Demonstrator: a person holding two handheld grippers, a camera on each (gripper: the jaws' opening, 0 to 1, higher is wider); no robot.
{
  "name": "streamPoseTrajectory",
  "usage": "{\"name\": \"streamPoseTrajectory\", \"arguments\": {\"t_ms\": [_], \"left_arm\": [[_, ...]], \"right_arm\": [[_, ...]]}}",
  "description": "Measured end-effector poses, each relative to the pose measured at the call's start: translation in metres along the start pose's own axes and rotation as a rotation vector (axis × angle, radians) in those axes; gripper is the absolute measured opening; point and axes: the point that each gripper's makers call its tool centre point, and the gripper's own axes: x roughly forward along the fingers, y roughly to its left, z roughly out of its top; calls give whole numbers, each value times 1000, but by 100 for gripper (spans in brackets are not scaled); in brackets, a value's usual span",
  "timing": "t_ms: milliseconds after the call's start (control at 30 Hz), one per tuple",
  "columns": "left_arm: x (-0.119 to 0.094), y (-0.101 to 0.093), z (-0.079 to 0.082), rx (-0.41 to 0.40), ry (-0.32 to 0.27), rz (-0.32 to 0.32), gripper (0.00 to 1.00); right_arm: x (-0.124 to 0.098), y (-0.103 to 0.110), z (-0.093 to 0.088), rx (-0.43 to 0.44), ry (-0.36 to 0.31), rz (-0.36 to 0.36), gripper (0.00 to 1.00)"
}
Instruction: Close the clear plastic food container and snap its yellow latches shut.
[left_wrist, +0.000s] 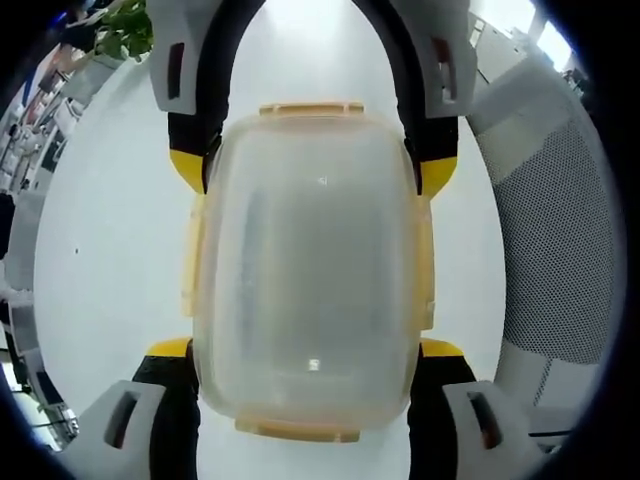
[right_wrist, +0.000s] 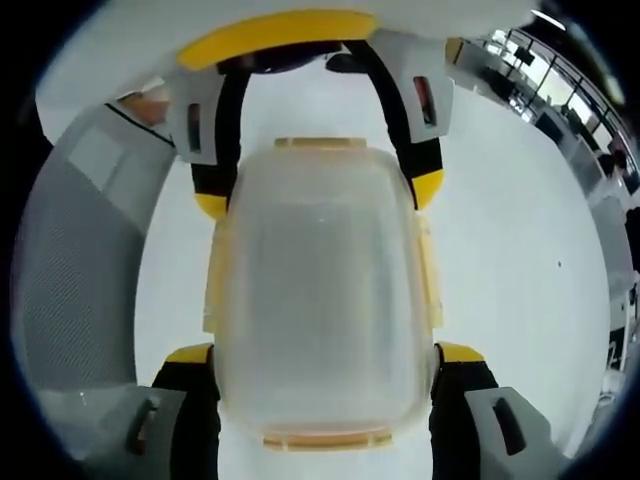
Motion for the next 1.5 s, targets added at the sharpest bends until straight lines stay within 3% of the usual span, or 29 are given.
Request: {"name": "streamPoseTrajectory", "arguments": {"t_ms": [1500], "left_arm": [[5, 35, 0, -1, 6, 8, 88]], "right_arm": [[1, -35, 1, 1, -3, 1, 88]]}}
